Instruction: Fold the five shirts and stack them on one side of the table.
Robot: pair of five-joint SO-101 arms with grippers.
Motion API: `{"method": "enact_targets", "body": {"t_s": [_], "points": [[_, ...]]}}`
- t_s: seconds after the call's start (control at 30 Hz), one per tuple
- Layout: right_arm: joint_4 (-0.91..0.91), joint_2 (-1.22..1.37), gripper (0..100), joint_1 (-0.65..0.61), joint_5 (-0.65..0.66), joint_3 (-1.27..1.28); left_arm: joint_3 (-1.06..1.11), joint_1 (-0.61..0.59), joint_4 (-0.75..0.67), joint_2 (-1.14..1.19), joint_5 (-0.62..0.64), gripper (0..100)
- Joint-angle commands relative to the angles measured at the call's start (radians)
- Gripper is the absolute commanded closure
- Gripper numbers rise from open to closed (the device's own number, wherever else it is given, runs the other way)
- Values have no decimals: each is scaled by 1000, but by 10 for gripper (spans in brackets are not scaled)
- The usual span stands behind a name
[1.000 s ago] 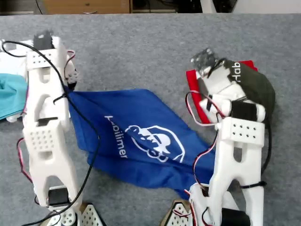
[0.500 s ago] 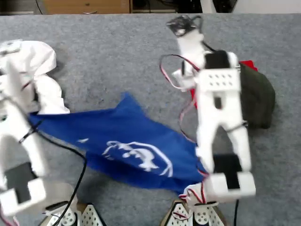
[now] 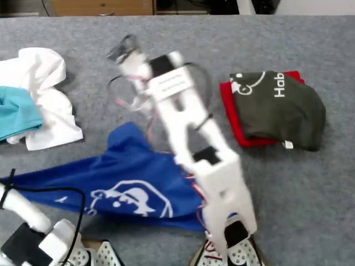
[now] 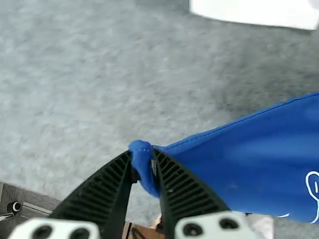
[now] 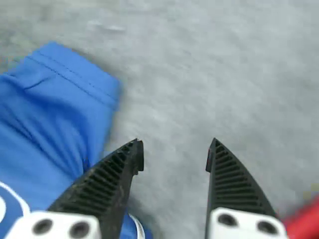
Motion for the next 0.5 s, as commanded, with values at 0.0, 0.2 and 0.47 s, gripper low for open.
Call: {"method": "enact_targets", "body": {"t_s": [0.0,0.2,0.47], "points": [[3,131,790,-96,3,-136,0,-101,15,-48,-75,981],[5,346,794,-153,3,-424,-2,-186,14,-51,-120,981],[91,518,854,-171,2,-694,-152,-272,14,-48,-173,981]]}}
